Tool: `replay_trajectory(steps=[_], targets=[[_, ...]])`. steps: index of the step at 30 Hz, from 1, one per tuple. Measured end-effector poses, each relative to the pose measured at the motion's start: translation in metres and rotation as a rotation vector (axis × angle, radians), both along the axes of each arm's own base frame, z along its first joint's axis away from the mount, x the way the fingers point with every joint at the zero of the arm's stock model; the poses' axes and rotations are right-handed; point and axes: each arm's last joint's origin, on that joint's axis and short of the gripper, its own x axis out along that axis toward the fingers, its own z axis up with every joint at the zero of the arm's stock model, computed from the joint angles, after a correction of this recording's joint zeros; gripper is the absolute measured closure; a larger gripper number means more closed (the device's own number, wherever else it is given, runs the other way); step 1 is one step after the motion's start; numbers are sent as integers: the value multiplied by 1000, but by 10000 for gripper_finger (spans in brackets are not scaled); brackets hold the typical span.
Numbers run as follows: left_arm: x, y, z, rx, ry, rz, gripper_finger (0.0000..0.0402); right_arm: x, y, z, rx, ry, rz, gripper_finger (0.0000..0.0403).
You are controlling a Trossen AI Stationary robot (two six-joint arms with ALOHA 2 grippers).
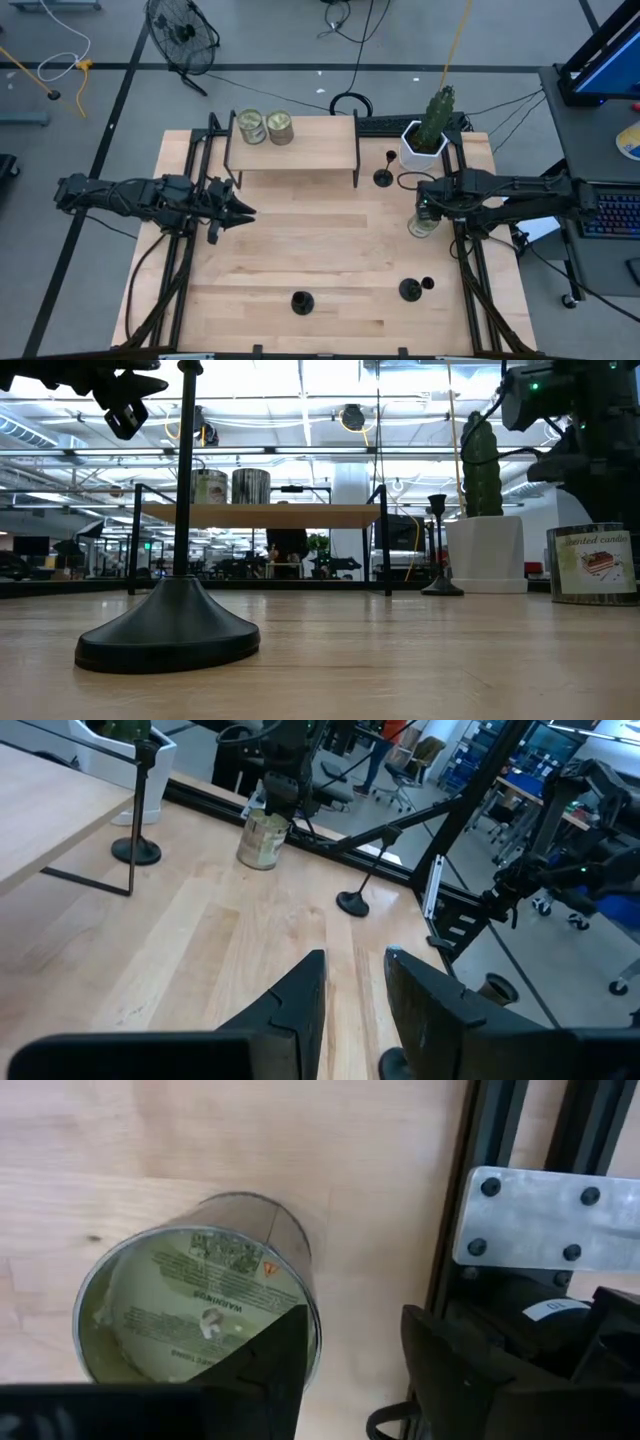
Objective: Pick & Place candle stick holders
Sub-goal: Put the silver scented candle on the shelf
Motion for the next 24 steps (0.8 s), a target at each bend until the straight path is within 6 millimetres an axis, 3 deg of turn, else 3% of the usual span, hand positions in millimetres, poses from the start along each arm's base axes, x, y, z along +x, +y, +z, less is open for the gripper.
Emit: replay_trajectory(steps=[24], targets=[[0,0,0,13,1,-4,291,11,-3,-6,-38,-20,-80,269]])
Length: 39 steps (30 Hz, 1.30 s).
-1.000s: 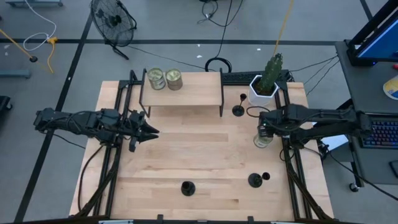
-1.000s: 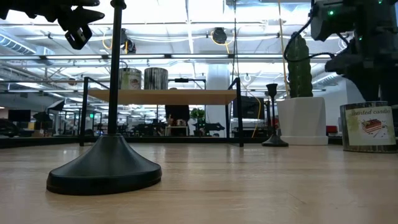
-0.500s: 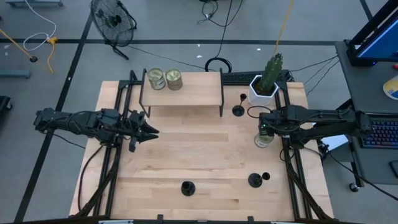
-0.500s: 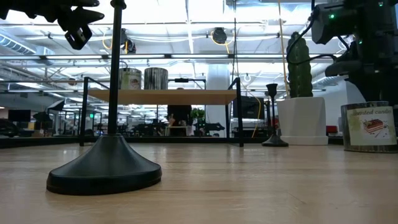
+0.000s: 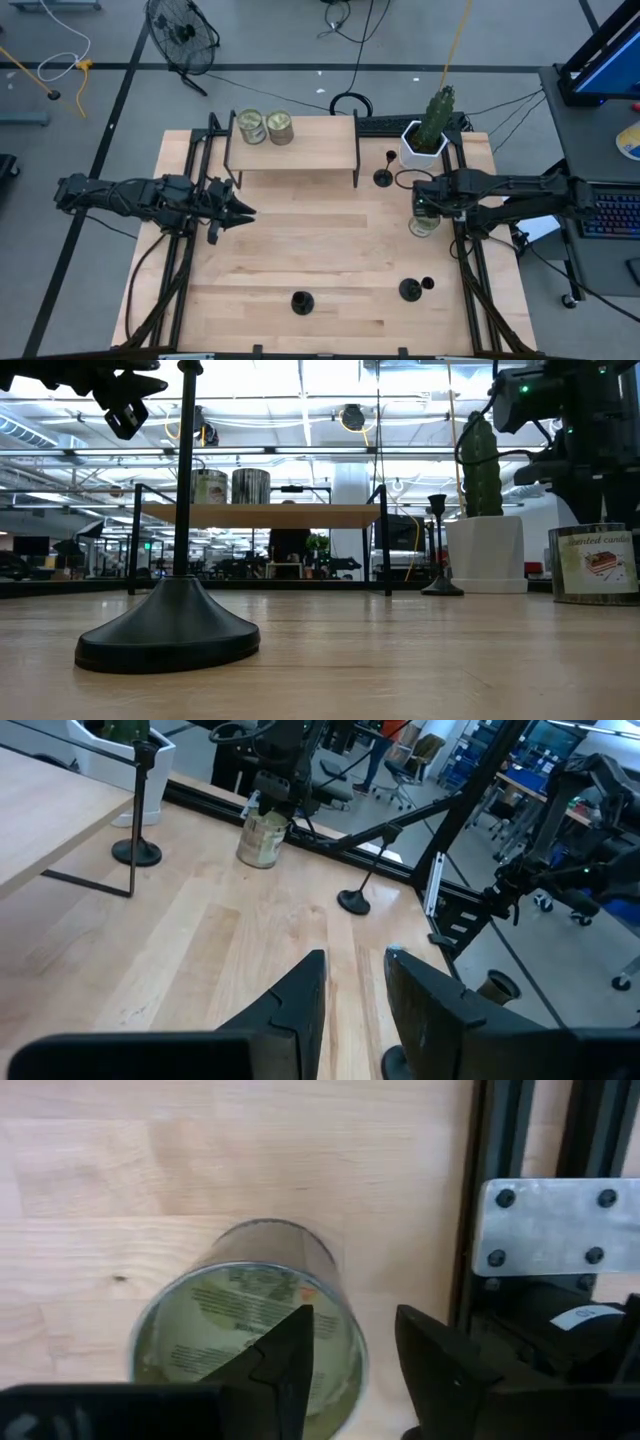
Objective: Pick & Place candle stick holders
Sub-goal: Put the silver scented candle on the shelf
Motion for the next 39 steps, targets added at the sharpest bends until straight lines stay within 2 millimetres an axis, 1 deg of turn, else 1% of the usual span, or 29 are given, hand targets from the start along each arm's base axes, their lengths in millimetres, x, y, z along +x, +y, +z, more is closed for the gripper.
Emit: replay_trajectory(steps=[2,3,9,22,25,28,35,39], targets=[[0,0,0,1,0,0,291,2,0,-1,-2,-3,-4,269],[0,0,0,1,0,0,291,7,-1,-1,-15,-56,-7,269],[0,0,0,8,-1,-1,291,11,-4,-2,-33,-91,-15,269],[0,0,0,14,3,-3,291,12,-6,-4,-47,-70,-27,274],[0,0,0,15,3,-3,291,15,-7,-5,-46,-67,-18,289],[0,0,0,13,4,-3,291,18,-7,-6,-49,-74,2,314],[0,-1,0,-4,6,-19,291,18,-8,-7,-69,-60,23,392],[0,-1,0,-11,7,-18,291,18,-8,-7,-75,-56,37,394]])
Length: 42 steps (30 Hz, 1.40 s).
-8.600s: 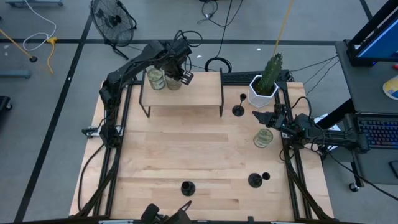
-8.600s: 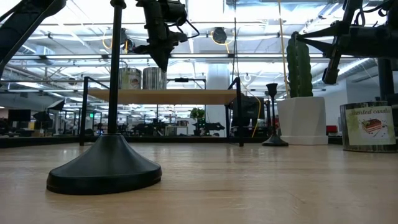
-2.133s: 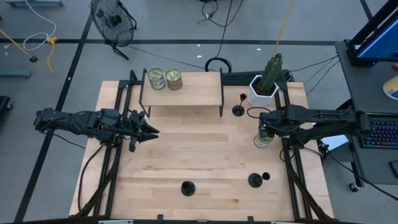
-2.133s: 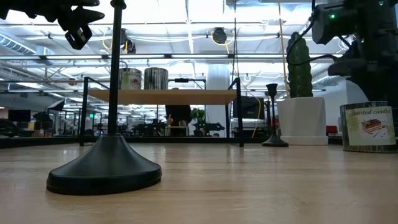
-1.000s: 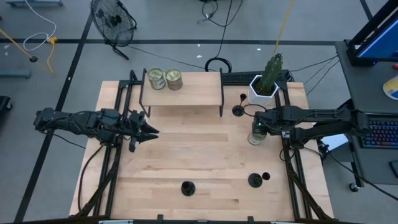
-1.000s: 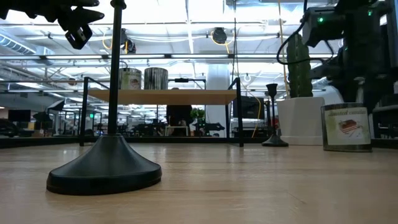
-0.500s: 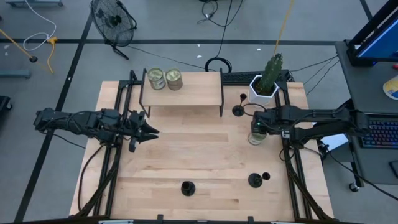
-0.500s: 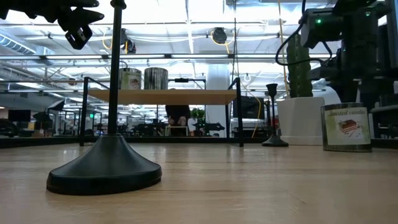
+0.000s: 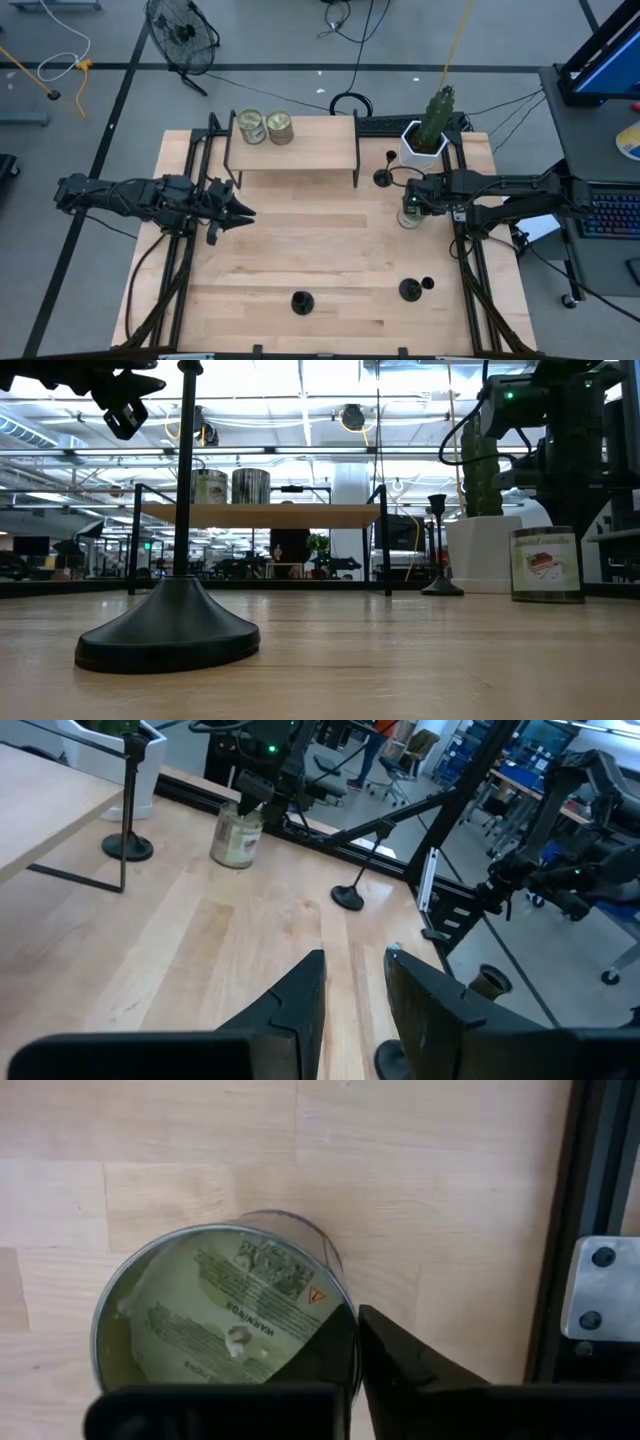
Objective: Pick & Place candle stick holders
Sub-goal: Put the silver scented candle on the shelf
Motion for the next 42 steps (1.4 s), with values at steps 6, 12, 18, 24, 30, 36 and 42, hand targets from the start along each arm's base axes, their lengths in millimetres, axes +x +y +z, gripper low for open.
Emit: replay_trajectory(steps=[6,12,18,24,30,36,42], targets=[[0,0,0,-27,4,8,291,-1,0,2,-1,-13,7,399],[0,0,1,-72,-2,17,291,2,0,11,-5,-44,39,401],[1,0,1,-119,6,27,291,6,-1,20,-12,-74,67,402],[1,0,1,-166,13,36,291,14,-2,39,-31,-143,111,402],[1,1,1,-187,14,62,291,25,1,61,-49,-210,170,402],[1,3,1,-192,6,142,291,47,14,74,-19,-231,264,402],[4,3,-1,-160,18,158,291,77,29,87,-15,-242,366,403]])
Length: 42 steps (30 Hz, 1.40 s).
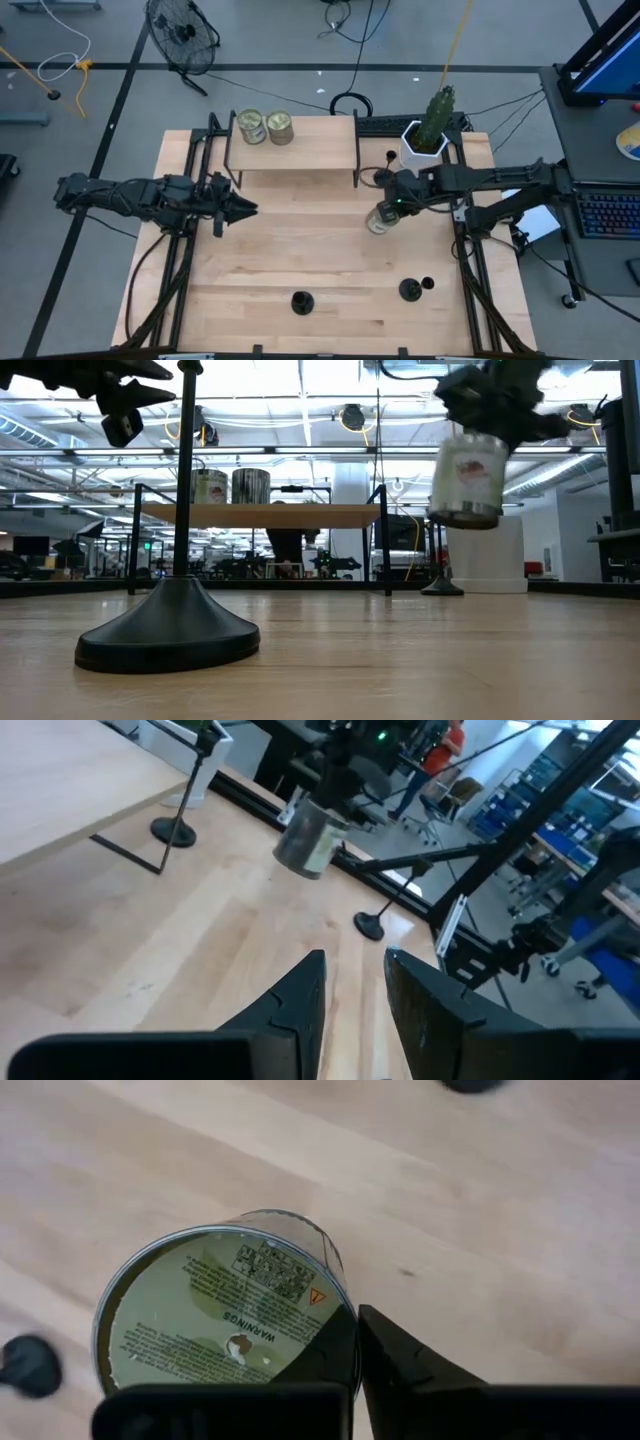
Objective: Pick & Place candle stick holders
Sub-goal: Put the silver scented candle on the shelf
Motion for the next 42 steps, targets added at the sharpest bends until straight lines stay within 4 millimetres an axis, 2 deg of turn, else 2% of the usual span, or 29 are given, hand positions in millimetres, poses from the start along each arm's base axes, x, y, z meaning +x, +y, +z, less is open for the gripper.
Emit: replay_trajectory(steps=[5,9,17,25,34,42], targets=[[10,-2,-4,12,23,-49,291,29,8,18,-16,-88,79,403],[24,-8,-5,110,0,-158,291,51,12,28,-32,-162,131,403],[52,-23,-11,419,-93,-279,291,89,16,22,29,-226,253,403],[71,-24,-27,425,-20,-228,291,104,16,19,46,-307,292,403],[92,-29,-37,455,-26,-202,289,120,17,14,59,-384,316,403],[112,-29,-31,360,2,-162,244,122,18,7,74,-350,349,403]])
